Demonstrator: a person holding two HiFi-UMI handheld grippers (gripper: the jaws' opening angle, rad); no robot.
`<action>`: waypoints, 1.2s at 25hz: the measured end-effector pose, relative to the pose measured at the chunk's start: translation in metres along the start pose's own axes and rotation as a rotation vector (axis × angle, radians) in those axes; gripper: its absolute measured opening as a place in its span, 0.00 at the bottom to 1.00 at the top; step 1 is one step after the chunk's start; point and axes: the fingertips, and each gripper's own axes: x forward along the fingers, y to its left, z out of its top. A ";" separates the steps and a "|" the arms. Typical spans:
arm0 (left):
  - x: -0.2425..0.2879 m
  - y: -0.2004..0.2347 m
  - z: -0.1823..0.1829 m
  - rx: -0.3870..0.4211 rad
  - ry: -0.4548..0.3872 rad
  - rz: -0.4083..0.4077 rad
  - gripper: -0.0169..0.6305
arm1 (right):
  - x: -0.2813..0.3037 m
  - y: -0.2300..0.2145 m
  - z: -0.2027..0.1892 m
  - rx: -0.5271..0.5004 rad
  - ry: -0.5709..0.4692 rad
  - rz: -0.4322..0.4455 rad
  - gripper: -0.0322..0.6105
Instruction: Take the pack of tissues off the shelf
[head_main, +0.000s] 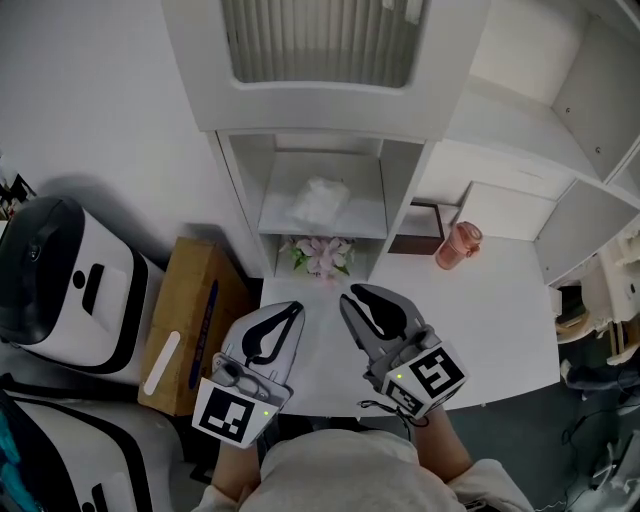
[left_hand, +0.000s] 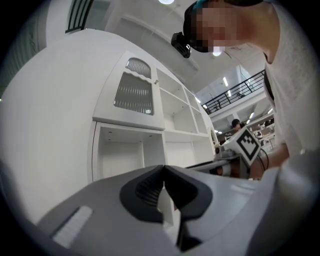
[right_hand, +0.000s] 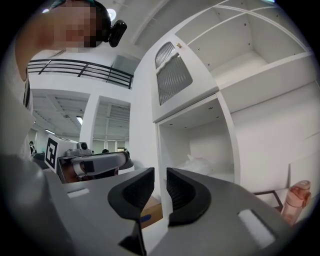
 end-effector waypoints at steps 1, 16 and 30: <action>0.000 0.004 0.000 0.000 -0.002 -0.009 0.03 | 0.004 -0.001 0.000 -0.004 0.003 -0.011 0.16; -0.007 0.054 -0.017 -0.043 0.001 -0.050 0.03 | 0.059 -0.025 -0.019 -0.039 0.083 -0.128 0.24; -0.019 0.086 -0.034 -0.053 0.040 0.010 0.03 | 0.104 -0.073 -0.040 -0.016 0.141 -0.214 0.32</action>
